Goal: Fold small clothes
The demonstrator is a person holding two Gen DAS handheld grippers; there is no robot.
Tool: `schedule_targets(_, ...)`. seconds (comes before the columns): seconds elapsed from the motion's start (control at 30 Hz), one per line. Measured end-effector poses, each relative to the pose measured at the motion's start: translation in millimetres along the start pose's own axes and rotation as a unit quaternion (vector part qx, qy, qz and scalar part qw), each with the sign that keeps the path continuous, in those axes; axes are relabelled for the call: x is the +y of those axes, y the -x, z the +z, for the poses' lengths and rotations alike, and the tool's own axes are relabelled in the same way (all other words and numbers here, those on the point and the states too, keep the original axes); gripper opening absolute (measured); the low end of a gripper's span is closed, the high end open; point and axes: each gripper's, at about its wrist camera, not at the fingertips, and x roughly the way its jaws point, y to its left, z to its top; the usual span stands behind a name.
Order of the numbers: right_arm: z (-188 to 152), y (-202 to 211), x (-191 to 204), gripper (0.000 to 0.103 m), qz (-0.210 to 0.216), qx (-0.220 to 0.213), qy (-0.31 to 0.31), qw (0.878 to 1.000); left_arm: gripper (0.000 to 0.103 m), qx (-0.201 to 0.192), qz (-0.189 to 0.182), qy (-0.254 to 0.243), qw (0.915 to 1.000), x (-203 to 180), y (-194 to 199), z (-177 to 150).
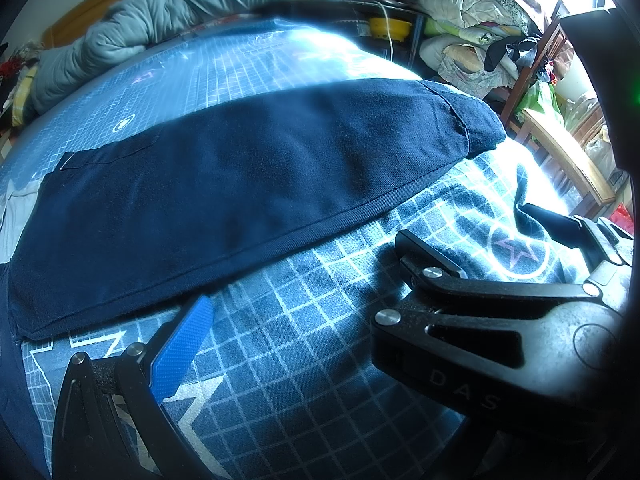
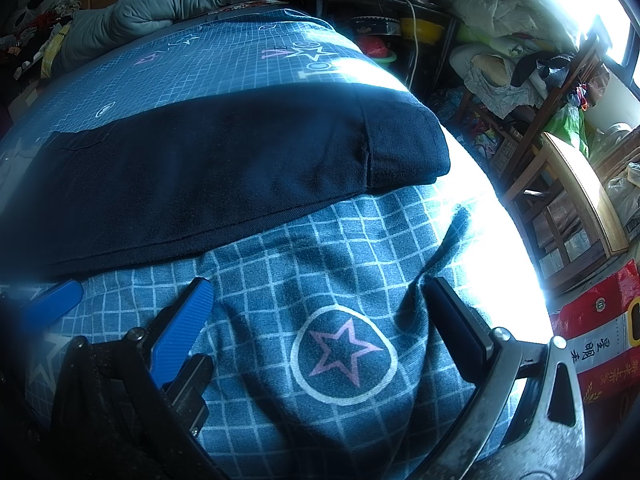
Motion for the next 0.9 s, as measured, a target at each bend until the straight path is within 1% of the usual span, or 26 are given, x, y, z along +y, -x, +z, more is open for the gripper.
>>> schedule_targets(0.77,-0.4,-0.7,1.3,0.103,0.003,-0.001,-0.001,1.0,0.103,-0.002,0.0,0.001,1.0,0.9,1.2,-0.8)
schedule_targets(0.83,1.1,-2.4,-0.3,0.103,0.005,-0.001,-0.002,1.0,0.103,-0.001,0.002,0.0,1.0,1.0,1.7,-0.4)
schedule_targets(0.9,2.4,-5.2,-4.6,0.103,0.015,-0.001,-0.008,1.0,0.103,0.004,0.02,0.011,0.9997,-1.9,0.8,1.7)
